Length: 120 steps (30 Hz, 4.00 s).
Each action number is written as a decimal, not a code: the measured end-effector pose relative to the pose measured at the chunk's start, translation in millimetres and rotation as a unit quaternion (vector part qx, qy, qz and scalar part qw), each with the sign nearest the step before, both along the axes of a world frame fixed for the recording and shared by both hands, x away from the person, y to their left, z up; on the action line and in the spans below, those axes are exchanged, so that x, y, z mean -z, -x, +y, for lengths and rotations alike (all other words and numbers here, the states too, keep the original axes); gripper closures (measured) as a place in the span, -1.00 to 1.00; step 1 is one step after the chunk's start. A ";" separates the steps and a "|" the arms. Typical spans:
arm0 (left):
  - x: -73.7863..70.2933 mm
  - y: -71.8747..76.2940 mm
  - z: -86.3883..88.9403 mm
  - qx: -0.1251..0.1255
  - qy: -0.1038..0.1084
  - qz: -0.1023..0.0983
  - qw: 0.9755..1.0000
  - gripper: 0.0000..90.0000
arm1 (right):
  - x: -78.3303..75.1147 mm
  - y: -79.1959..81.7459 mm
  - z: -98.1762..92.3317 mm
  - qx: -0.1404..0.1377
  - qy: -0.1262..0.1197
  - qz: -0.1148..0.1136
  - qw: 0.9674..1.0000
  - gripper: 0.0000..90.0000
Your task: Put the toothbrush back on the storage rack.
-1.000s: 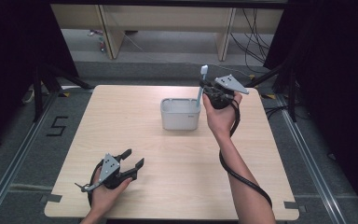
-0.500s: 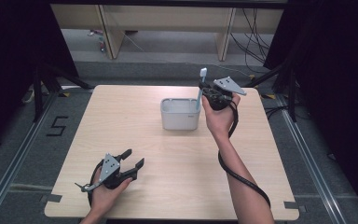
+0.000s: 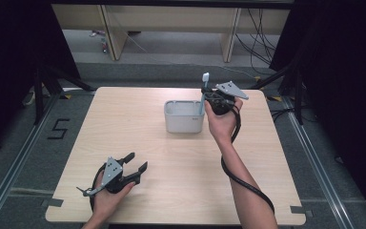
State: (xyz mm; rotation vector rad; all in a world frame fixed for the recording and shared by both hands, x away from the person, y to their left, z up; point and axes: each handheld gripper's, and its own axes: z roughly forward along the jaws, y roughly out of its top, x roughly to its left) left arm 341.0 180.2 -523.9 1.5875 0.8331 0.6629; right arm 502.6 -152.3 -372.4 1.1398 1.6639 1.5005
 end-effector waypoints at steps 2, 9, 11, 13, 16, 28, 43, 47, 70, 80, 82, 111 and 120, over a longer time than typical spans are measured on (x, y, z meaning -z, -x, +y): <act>0.0 0.0 0.0 0.000 0.000 0.000 1.000 -0.19 | 1.1 -0.7 0.1 0.001 0.003 -0.006 1.000 0.90; -0.6 0.8 0.5 -0.002 -0.004 0.004 1.000 -0.19 | 5.4 -1.1 1.0 0.003 0.001 0.003 1.000 0.90; -0.9 1.2 0.8 -0.003 -0.006 0.005 1.000 -0.19 | 7.6 -1.1 0.7 0.003 0.005 0.005 1.000 0.90; -0.9 1.3 0.8 -0.003 -0.006 0.005 1.000 -0.19 | 9.5 -1.8 0.2 0.002 0.008 -0.001 1.000 0.90; 0.0 0.0 -0.1 0.001 0.000 0.000 1.000 -0.19 | 12.2 -0.7 1.0 0.003 0.009 0.009 1.000 0.90; -0.9 1.3 0.6 -0.003 -0.007 0.006 1.000 -0.19 | 21.9 -1.3 1.8 0.004 0.014 0.018 1.000 0.90; -0.7 1.0 0.4 -0.002 -0.005 0.004 1.000 -0.19 | 29.3 -4.4 1.2 0.007 0.018 0.022 1.000 0.90; -0.9 1.2 0.5 -0.003 -0.006 0.006 1.000 -0.19 | 31.9 -4.2 1.9 0.011 0.012 0.030 0.999 0.90; -0.9 1.4 0.6 -0.002 -0.007 0.005 1.000 -0.19 | 58.3 -9.5 4.0 0.009 0.022 0.055 0.998 0.90; 0.0 0.4 -0.3 0.002 -0.001 0.000 1.000 -0.19 | 66.7 -9.3 5.7 0.006 0.023 0.066 0.998 0.89; -0.9 1.7 0.3 -0.002 -0.007 0.005 1.000 -0.19 | 68.3 -9.2 5.7 0.010 0.025 0.063 0.998 0.89; 0.0 0.5 -1.3 0.003 -0.001 -0.001 1.000 -0.19 | 80.6 -8.8 6.6 0.009 0.048 0.068 0.996 0.88; -0.1 0.3 -0.9 0.004 -0.001 0.000 1.000 -0.19 | 78.2 -8.0 5.9 0.015 0.042 0.074 0.996 0.77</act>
